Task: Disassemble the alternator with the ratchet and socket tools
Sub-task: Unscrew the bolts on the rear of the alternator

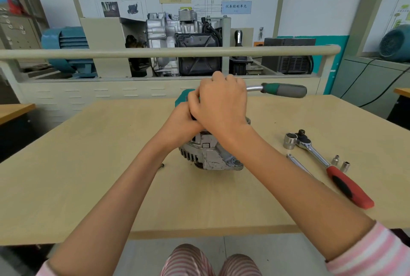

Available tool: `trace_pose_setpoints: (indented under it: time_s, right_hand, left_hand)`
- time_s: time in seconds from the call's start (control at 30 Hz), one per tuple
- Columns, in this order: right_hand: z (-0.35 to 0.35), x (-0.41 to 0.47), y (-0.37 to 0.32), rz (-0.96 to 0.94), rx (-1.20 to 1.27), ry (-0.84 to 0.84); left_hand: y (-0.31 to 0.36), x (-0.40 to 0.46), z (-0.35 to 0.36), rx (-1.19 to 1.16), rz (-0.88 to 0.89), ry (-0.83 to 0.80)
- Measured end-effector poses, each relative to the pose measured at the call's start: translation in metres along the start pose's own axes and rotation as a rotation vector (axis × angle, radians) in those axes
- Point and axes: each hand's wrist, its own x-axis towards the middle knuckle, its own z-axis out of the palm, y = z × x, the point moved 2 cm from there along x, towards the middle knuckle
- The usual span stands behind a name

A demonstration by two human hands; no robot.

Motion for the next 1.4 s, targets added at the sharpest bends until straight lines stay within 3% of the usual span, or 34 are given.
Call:
trace_pose_setpoints:
  time_s: [0.33,0.4,0.5,0.57,0.93,1.0,1.1,1.17,1.4]
  right_hand:
    - [-0.008,0.005,0.007,-0.078,0.639,-0.024]
    - [-0.007,0.005,0.006,-0.087,0.583,-0.016]
    - [-0.001,0.001,-0.003,-0.057,0.121,0.02]
    - [-0.001,0.0,-0.006,-0.031,0.018,-0.014]
    - [-0.008,0.005,0.015,-0.067,0.754,-0.04]
    - [-0.008,0.003,0.013,-0.126,0.675,-0.021]
    - [-0.004,-0.001,0.004,-0.1,0.161,0.026]
    - [-0.003,-0.001,0.002,-0.027,0.048,0.003]
    - [-0.01,0.003,0.009,-0.063,0.585,-0.03]
  left_hand:
    - [-0.001,-0.001,-0.003,0.001,-0.008,-0.02]
    - [0.0,0.0,-0.002,0.001,0.014,0.001]
    - [0.002,0.001,0.0,-0.014,0.035,0.029]
    - [0.002,0.001,0.001,-0.009,0.028,0.03]
    - [-0.001,-0.001,-0.002,-0.013,0.012,-0.048]
    - [0.0,0.0,-0.001,-0.023,0.018,-0.034]
    - [0.002,0.0,0.001,-0.027,0.025,0.005]
    - [0.002,-0.001,0.001,-0.027,0.015,0.016]
    - [0.0,-0.002,-0.001,-0.027,-0.016,-0.038]
